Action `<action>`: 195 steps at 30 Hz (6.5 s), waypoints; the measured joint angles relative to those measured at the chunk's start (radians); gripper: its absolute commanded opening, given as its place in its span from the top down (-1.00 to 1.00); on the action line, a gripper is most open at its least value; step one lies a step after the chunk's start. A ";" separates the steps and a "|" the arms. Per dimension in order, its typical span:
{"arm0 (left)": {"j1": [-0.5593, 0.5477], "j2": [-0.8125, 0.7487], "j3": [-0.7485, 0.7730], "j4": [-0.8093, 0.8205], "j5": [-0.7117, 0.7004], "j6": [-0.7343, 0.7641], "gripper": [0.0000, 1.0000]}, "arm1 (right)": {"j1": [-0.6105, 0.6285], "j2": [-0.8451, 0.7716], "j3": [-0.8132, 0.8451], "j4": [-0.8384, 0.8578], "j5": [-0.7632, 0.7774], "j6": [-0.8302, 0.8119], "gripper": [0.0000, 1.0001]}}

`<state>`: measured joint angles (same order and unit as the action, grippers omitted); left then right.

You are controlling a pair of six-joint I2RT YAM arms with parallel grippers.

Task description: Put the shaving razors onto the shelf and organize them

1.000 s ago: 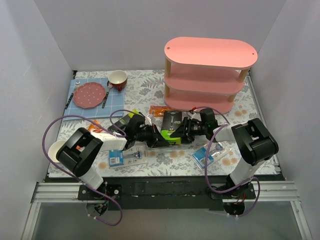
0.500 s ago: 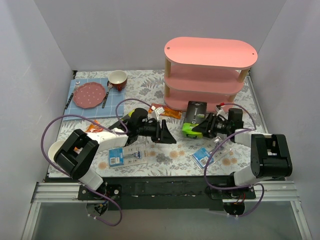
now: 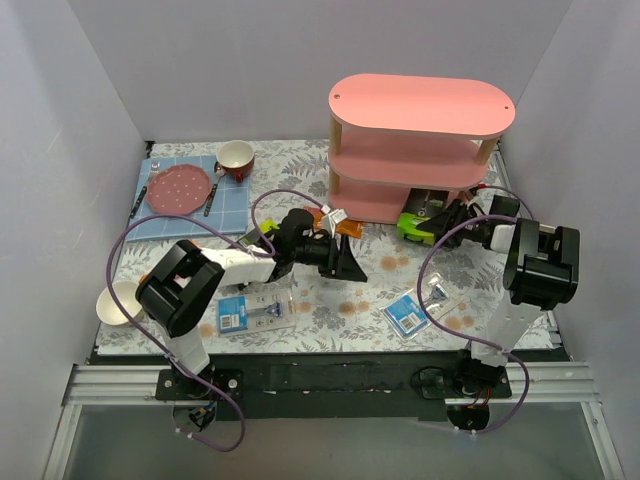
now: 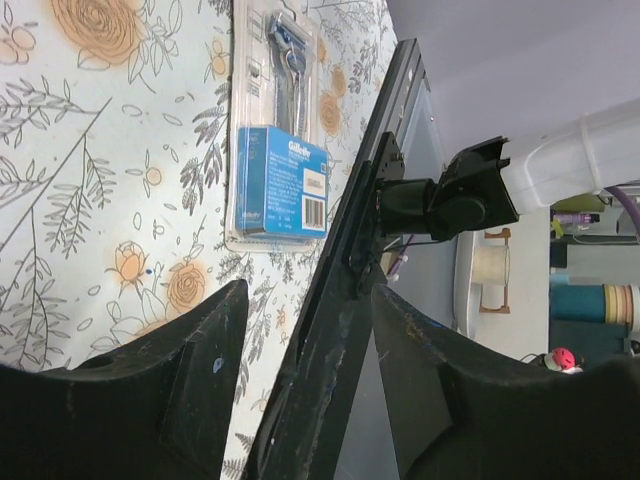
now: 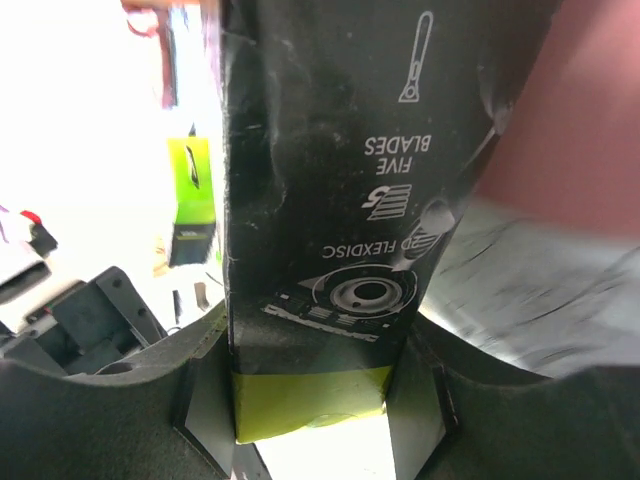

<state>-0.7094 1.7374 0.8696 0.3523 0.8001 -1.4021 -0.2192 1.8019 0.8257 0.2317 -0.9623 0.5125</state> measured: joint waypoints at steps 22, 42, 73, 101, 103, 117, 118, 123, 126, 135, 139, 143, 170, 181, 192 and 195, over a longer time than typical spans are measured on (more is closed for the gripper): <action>-0.020 0.093 0.113 0.045 -0.007 0.025 -0.01 | -0.167 0.080 0.153 -0.169 0.050 -0.057 -0.57; -0.026 0.089 0.098 0.034 -0.037 0.053 0.03 | -0.180 -0.190 0.078 -0.544 0.176 -0.490 0.79; -0.024 -0.081 0.070 -0.336 -0.215 0.381 -0.76 | -0.120 -0.109 0.137 -0.478 0.208 -0.368 -0.37; 0.671 -0.025 0.369 -1.088 -0.657 0.969 -0.81 | 0.624 -0.392 0.328 -0.697 0.462 -0.644 -0.96; 0.669 -0.022 0.368 -1.085 -0.618 0.974 -0.57 | 0.676 -0.317 0.390 -0.684 0.464 -0.637 -0.96; 0.388 0.074 0.436 -1.083 -0.421 1.104 0.06 | 0.700 -0.249 0.362 -0.608 0.502 -0.572 -0.96; 0.353 0.087 0.449 -1.081 -0.412 1.109 0.06 | 0.700 -0.280 0.330 -0.609 0.510 -0.573 -0.96; 0.189 0.185 0.566 -1.064 -0.362 1.110 -0.01 | 0.699 -0.430 0.201 -0.624 0.541 -0.581 -0.96; 0.148 0.175 0.559 -1.013 -0.367 1.089 -0.17 | 0.689 -0.473 0.174 -0.626 0.549 -0.587 -0.96; 0.153 -0.377 0.250 -0.793 -0.464 0.840 -0.26 | 0.661 -0.360 0.185 -0.600 0.555 -0.593 -0.96; 0.142 -0.712 0.055 -0.695 -0.333 0.703 0.48 | 0.684 -0.217 0.243 -0.595 0.563 -0.611 -0.96; 0.116 -0.763 -0.159 -0.603 -0.190 0.579 1.00 | 0.713 -0.093 0.334 -0.595 0.573 -0.631 -0.96; 0.179 -0.279 -0.223 -0.395 -0.566 0.268 0.81 | 0.818 -0.049 0.228 -0.506 0.306 -0.612 -0.95; 0.270 -0.359 -0.195 -0.480 -0.497 0.209 -0.18 | 0.876 -0.256 0.190 -0.522 0.364 -0.569 -0.96; 0.275 -0.422 -0.380 -0.250 -0.128 0.008 0.01 | 0.816 -0.256 0.187 -0.520 0.496 -0.555 -0.92; 0.275 -0.419 -0.409 -0.207 -0.109 -0.061 -0.02 | 0.814 -0.199 0.208 -0.518 0.499 -0.520 -0.89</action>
<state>-0.4343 1.3186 0.4603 0.1452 0.6907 -1.4628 0.5945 1.6032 1.0336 -0.2859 -0.4629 -0.0074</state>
